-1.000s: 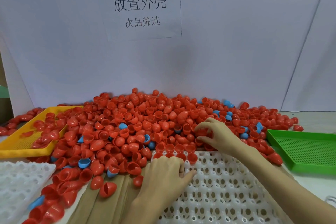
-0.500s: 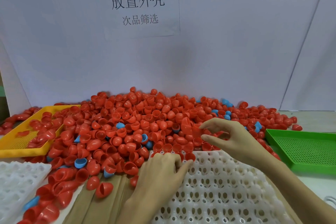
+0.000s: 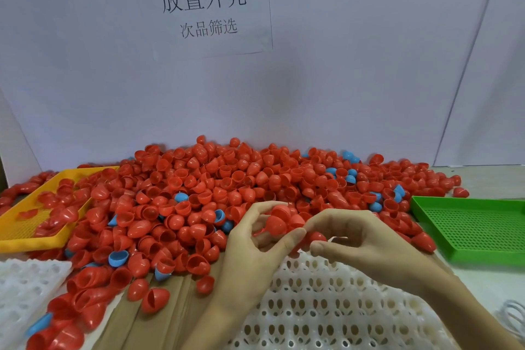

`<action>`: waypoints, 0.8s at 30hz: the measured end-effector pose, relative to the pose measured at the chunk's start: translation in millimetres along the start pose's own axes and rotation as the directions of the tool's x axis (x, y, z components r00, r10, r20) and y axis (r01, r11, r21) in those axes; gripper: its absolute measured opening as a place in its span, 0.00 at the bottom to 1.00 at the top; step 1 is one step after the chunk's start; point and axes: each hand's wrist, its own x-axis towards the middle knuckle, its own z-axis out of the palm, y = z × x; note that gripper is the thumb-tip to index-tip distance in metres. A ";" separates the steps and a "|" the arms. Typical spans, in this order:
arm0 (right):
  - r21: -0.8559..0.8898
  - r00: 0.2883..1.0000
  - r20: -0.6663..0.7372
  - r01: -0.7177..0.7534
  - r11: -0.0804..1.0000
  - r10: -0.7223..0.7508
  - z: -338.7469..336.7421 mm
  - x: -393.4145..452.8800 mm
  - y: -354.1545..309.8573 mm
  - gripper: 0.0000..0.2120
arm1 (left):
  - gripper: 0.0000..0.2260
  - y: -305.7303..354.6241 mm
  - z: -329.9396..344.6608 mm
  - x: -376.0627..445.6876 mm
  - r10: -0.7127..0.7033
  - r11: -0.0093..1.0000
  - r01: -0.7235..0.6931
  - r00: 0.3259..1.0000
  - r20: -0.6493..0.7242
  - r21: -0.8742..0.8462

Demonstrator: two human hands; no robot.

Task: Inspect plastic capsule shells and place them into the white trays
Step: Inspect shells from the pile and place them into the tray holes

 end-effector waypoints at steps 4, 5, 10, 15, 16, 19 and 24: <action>0.049 0.997 -0.082 0.011 0.999 -0.007 -3.8 1.1 -4.6 0.07 | 0.20 -1.1 -2.9 1.1 -0.033 0.999 0.032 0.999 -0.030 -0.008; 0.049 0.991 -0.132 0.016 0.999 -0.010 -7.1 2.9 -4.7 0.07 | 0.22 -1.8 -4.2 1.9 -0.037 0.999 0.037 0.998 -0.052 -0.001; -0.143 0.920 -0.388 -0.006 0.990 -0.051 -28.9 33.5 9.0 0.08 | 0.17 -5.3 -10.6 6.2 -0.072 0.997 0.076 0.992 -0.107 0.034; -0.315 0.912 -0.410 -0.179 0.932 0.037 -43.4 66.1 35.0 0.30 | 0.07 -5.4 -12.7 5.9 -0.041 0.994 0.053 0.991 -0.125 0.098; -0.358 0.922 -0.381 -0.215 0.909 0.068 -43.1 67.9 38.1 0.33 | 0.06 -5.5 -13.4 6.4 -0.039 0.993 0.052 0.991 -0.130 0.105; -0.480 0.922 -0.388 -0.219 0.849 0.019 -32.9 64.7 42.7 0.29 | 0.07 -5.7 -15.3 7.7 -0.045 0.992 0.062 0.987 -0.153 0.108; -0.544 0.959 -0.274 -0.090 0.834 -0.075 -10.0 41.6 39.8 0.11 | 0.07 -7.7 -16.3 8.2 -0.080 0.992 0.094 0.985 -0.154 0.089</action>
